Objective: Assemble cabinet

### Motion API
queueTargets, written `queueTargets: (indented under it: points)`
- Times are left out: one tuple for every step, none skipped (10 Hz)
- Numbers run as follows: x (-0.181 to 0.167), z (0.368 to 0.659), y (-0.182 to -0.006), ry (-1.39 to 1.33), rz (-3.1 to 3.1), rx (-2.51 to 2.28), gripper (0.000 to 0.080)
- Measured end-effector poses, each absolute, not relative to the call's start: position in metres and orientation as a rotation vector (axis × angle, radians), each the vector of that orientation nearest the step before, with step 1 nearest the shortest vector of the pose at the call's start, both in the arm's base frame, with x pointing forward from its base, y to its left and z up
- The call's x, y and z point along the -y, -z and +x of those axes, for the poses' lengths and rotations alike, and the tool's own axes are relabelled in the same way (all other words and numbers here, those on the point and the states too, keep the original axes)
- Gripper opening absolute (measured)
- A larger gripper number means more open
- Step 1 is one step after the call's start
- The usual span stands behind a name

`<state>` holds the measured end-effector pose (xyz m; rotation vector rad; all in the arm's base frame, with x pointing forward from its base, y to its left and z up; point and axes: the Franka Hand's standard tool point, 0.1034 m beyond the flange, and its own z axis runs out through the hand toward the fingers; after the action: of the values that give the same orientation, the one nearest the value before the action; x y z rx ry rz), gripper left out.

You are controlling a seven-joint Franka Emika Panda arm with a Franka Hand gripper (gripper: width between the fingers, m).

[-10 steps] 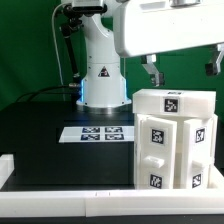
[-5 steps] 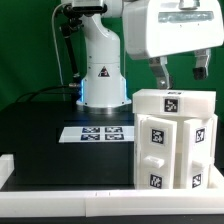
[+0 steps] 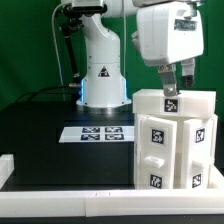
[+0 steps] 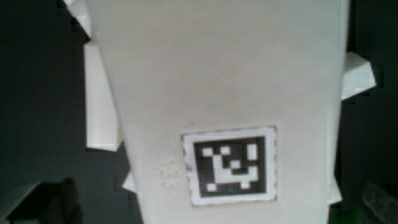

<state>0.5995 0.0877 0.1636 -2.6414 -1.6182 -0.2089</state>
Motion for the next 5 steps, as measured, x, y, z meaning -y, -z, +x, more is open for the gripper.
queueTargets:
  points:
    - [-0.0877, 0.598, -0.1589, 0.198, -2.646, 1.604, 0.0797]
    - [-0.0876, 0.5966, -0.1558, 0.189, -2.648, 1.596, 0.0797]
    - [-0.0876, 0.5963, -0.1549, 0.187, -2.655, 1.582, 0.0797]
    - [-0.0877, 0.5961, -0.1544, 0.185, -2.661, 1.571, 0.0797]
    - [-0.0874, 0.5961, -0.1543, 0.185, -2.662, 1.57, 0.0668]
